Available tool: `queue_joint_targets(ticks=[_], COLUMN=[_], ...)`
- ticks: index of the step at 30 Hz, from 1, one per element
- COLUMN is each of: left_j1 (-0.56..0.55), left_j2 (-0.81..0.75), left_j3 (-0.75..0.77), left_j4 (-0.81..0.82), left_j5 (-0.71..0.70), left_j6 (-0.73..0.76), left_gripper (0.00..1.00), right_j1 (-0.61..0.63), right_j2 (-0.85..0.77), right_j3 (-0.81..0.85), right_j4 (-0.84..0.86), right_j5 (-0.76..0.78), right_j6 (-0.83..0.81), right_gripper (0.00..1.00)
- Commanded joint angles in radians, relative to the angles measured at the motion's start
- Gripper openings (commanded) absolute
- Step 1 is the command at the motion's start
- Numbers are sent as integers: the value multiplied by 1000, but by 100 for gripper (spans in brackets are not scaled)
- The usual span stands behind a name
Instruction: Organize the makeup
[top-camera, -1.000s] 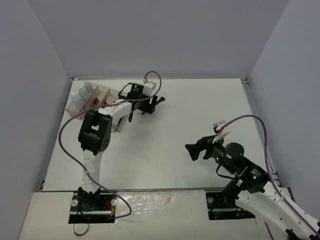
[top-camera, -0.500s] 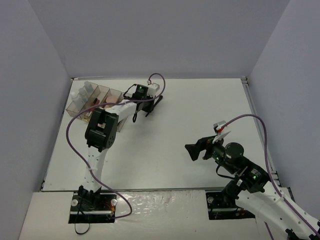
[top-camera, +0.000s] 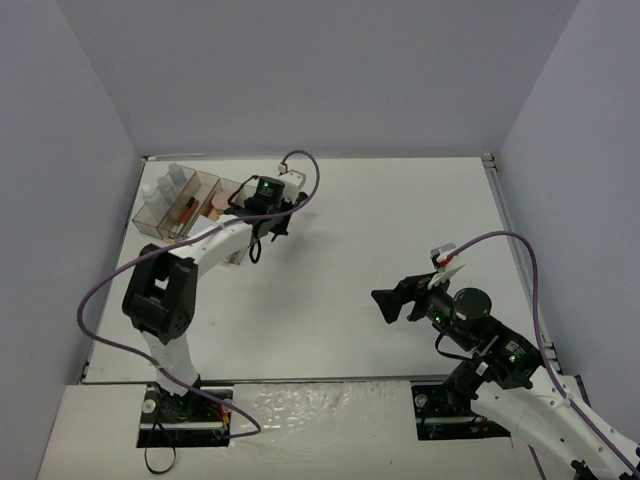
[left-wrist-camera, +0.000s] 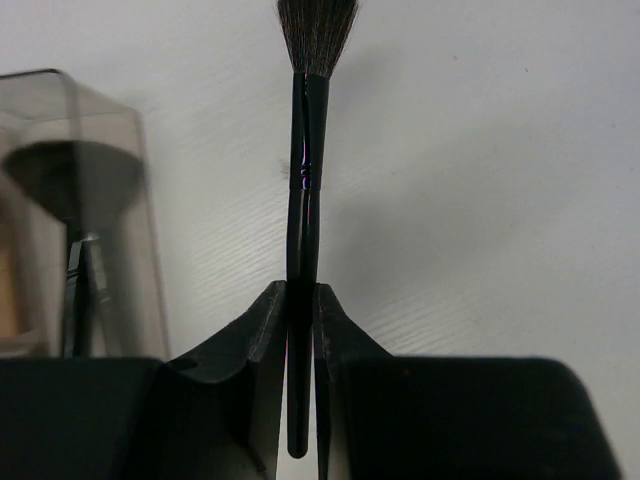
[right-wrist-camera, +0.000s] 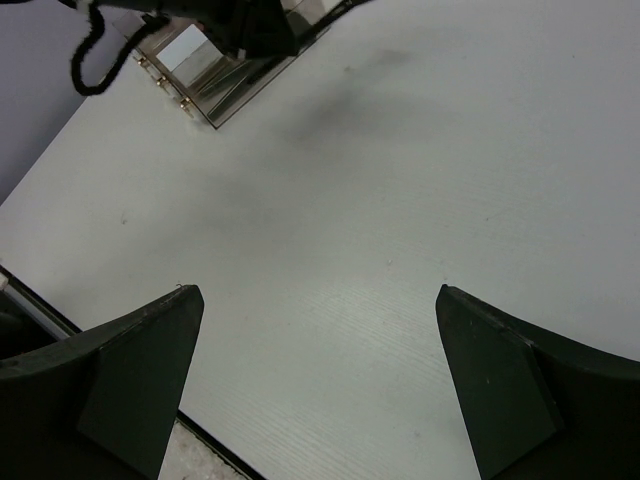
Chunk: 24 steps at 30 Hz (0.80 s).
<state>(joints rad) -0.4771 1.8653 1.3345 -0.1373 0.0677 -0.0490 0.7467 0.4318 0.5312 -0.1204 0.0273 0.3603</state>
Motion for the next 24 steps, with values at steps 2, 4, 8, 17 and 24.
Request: queue_joint_targets(ticks=[2, 4, 8, 17, 24], left_j1=[94, 130, 189, 238, 242], left_j2=[-231, -237, -226, -146, -296], left_j3=[-19, -24, -44, -31, -45], left_j4=[12, -11, -14, -20, -71], left_j5=[-87, -85, -71, -33, -86], left_j6=[98, 120, 151, 156, 112], left_gripper=[0, 0, 0, 25, 79], right_j1=[-1, 0, -1, -1, 0], right_j2=[-7, -10, -22, -48, -49], right_j3=[4, 6, 7, 6, 26], right_j4=[61, 61, 61, 52, 53], right_j5=[14, 11, 7, -7, 12], right_j6=[-5, -6, -7, 3, -4], right_gripper=[100, 100, 100, 100, 100])
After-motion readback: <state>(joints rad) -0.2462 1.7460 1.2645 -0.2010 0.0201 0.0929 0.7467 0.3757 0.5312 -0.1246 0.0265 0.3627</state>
